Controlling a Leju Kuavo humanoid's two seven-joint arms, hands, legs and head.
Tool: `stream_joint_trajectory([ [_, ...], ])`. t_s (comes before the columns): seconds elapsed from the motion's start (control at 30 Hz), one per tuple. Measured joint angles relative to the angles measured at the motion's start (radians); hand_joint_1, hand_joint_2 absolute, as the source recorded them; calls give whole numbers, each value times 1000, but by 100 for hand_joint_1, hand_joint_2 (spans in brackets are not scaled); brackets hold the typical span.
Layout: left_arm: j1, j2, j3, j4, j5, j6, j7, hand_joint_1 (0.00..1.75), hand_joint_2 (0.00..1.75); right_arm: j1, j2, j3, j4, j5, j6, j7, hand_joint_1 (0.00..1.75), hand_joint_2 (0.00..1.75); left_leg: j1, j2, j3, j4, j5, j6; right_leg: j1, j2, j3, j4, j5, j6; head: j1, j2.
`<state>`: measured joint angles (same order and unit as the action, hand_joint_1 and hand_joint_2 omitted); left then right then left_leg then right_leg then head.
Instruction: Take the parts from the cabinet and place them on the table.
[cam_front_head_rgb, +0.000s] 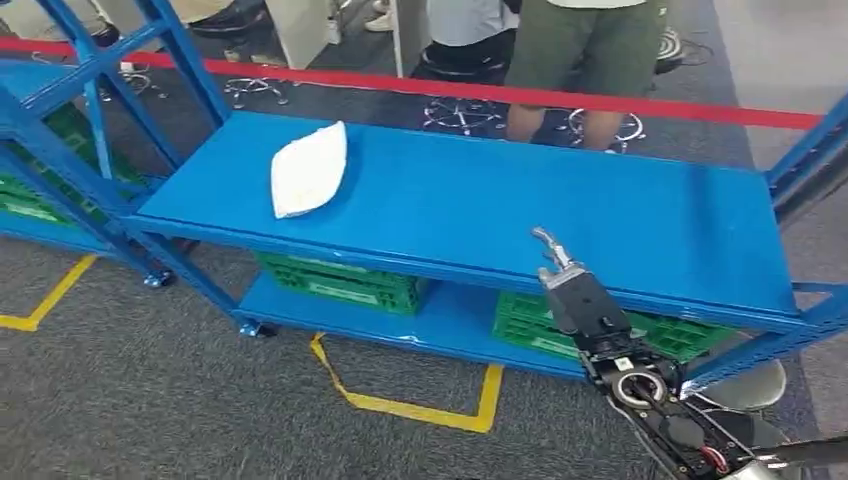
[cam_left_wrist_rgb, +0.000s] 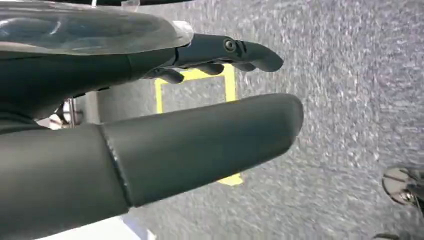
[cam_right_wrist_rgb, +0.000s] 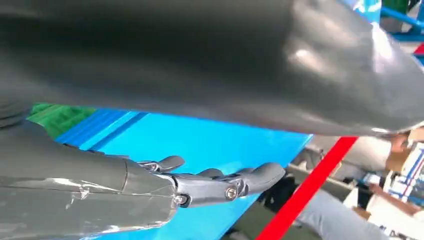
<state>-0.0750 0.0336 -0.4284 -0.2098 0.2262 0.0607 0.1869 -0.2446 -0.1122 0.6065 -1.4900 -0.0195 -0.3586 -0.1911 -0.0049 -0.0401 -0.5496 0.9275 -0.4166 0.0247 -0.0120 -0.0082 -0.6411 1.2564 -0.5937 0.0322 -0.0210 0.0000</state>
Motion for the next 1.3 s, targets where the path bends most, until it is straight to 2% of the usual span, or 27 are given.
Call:
stream_joint_trajectory([
  [0.07, 1, -2, -1, 0, 1, 0, 0, 0, 0, -2, 0, 0, 0, 0, 0, 0, 0, 0, 9, -26, 2, 12, -7, -12, -13, 20, 79, -175, 101, 13, 10, 0],
  [0.1, 2, -2, -1, 0, 2, 0, 0, 0, 0, -2, 0, 0, 1, 0, 2, 0, 0, 0, 11, -36, -2, 21, -13, -21, -22, 60, 109, -241, 111, 19, 17, 0],
  [0.13, -3, 0, -1, 0, 2, 0, 0, 0, 0, -2, 0, 1, 1, 0, 3, -1, 0, 0, 7, -48, -13, 38, -16, -28, -24, 86, 119, -265, 100, 15, 25, 0],
  [0.17, -3, 0, -2, 0, 2, 0, 0, 0, 0, -3, 0, 1, 2, 0, 4, 0, 0, 0, 9, -61, -25, 36, -10, -34, -20, 80, 124, -259, 94, 0, 24, 0],
  [0.27, 8, 1, -4, 1, 3, 0, 0, 0, 0, -3, 3, 2, 2, 2, 15, 0, 0, 0, 11, -91, -36, 34, 2, -53, -20, 49, 120, -264, 102, -19, 19, 0],
  [0.3, 9, -1, -6, 1, 4, 0, 0, 0, 0, -6, 3, 0, 2, 2, 18, 2, 0, 0, 11, -49, -42, 52, -14, -58, -22, 38, 125, -269, 105, -25, 17, 0],
  [0.33, 5, -2, -7, 1, 4, 0, 0, 0, 0, -7, 3, 0, 2, 4, 19, 2, 0, 0, 10, -7, -70, 107, -46, -63, -22, 28, 124, -271, 106, -29, 0, 0],
  [0.37, 2, -2, -7, 1, 4, 0, 0, 0, 0, -8, 4, 0, 1, 7, 21, 2, 0, 0, 11, 15, -114, 190, -85, -69, -19, 16, 123, -271, 105, -33, -7, 0],
  [0.43, 2, -2, -8, 1, 5, 0, 0, 0, 0, -4, 4, 1, 2, 10, 23, 6, 0, 0, 14, 31, -196, 343, -138, -72, -16, -9, 122, -271, 103, -37, -16, 0],
  [0.47, 2, -2, -8, 1, 6, -1, 0, 0, 0, -4, 4, 1, 2, 12, 26, 8, 0, 0, 14, 33, -212, 369, -136, -72, -15, -22, 122, -271, 102, -38, -21, 0],
  [0.5, 3, -2, -9, 1, 8, -2, 0, 0, 0, -6, 4, 1, 2, 12, 30, 9, 0, 0, 14, 33, -199, 340, -109, -69, -14, -32, 123, -271, 101, -38, -27, 0],
  [0.57, 4, -2, -9, 1, 8, -2, 0, 0, 0, -8, 5, 1, 2, 14, 35, 11, 0, 0, 10, 45, -106, 162, -21, -55, -10, -53, 128, -272, 97, -38, -37, 0],
  [0.6, 3, -2, -9, 1, 8, -2, 0, 0, 0, -10, 5, 1, 2, 14, 37, 11, 0, 0, 2, 85, -52, 67, 11, -41, -9, -60, 132, -273, 95, -37, -42, 0],
  [0.63, 0, 1, -9, 1, 8, -2, 0, 0, 0, -12, 6, 1, 1, 15, 38, 11, 0, 0, -8, 108, -41, 33, 0, -36, -2, -68, 131, -272, 92, -31, -43, 0],
  [0.77, 1, 2, -9, 1, 8, -2, 0, 0, 0, -15, 9, 3, 1, 17, 43, 19, 0, 0, -11, 65, -43, 21, 9, -22, 0, -98, 146, -286, 88, -10, -43, 0],
  [0.8, 3, 0, -10, 1, 7, -2, 0, 0, 0, -15, 9, 2, 0, 18, 43, 21, 0, 0, 3, 60, -28, 7, 15, -19, -6, -76, 139, -277, 75, -6, -40, 0],
  [0.83, 2, -1, -10, 1, 7, -3, 0, 0, 0, -16, 9, 2, 1, 20, 43, 20, 0, 0, 3, 51, -22, 2, 15, -15, -5, -36, 126, -234, 46, -6, -30, 0],
  [0.87, 2, 0, -10, 1, 7, -5, 0, 0, 0, -17, 9, 1, 1, 20, 43, 22, 0, 0, 2, 44, -20, 2, 14, -10, -5, -13, 93, -156, 6, -6, -21, 0],
  [0.93, 0, -1, -10, 1, 7, -7, 0, 0, 0, -9, 9, 2, 2, 20, 43, 24, 0, 0, 1, 21, -19, 3, 12, -7, -5, 1, 12, 6, -55, -3, -8, 0],
  [0.97, 0, -1, -10, 1, 7, -7, 0, 0, 0, -5, 9, 3, 2, 20, 43, 26, 0, 0, 1, 6, -18, 4, 12, -6, -5, 2, -11, 42, -55, -1, -6, 0],
  [1.03, 0, -1, -11, 1, 7, -8, 0, 0, 0, -6, 9, 2, 3, 20, 43, 27, 0, 0, 2, -24, -13, 7, 8, -9, -8, 4, 15, -37, 19, 1, 7, 0],
  [1.07, 1, -2, -12, 1, 7, -8, 0, 0, 0, -8, 9, 2, 3, 20, 43, 27, 0, 0, 3, -37, -10, 11, 5, -12, -9, 9, 50, -122, 72, 0, 14, 0],
  [1.1, 2, -2, -12, 1, 7, -8, 0, 0, 0, -10, 9, 2, 3, 20, 43, 27, 0, 0, 3, -50, -9, 18, -1, -17, -12, 33, 86, -213, 122, 0, 20, 0],
  [1.13, 4, -3, -13, 1, 7, -8, 0, 0, 0, -11, 9, 2, 4, 20, 43, 28, 0, 0, 3, -59, -17, 24, -5, -22, -18, 91, 99, -239, 108, -5, 25, 0],
  [1.17, -1, -3, -15, 1, 7, -8, 0, 0, 0, -12, 9, 3, 4, 20, 43, 27, 0, 0, 2, -75, -30, 39, -6, -25, -21, 97, 106, -270, 102, -5, 22, 0],
  [1.27, 5, -2, -16, 2, 7, -8, 0, 0, 0, -8, 9, 4, 5, 21, 44, 29, 0, 0, 12, -109, -47, 34, 8, -46, -13, 66, 109, -263, 109, -20, 19, 0],
  [1.3, 8, 3, -17, 2, 8, -8, 0, 0, 0, -12, 9, 4, 5, 23, 47, 29, 0, 0, 12, -88, -48, 39, 0, -49, -19, 53, 118, -275, 113, -28, 24, 0],
])
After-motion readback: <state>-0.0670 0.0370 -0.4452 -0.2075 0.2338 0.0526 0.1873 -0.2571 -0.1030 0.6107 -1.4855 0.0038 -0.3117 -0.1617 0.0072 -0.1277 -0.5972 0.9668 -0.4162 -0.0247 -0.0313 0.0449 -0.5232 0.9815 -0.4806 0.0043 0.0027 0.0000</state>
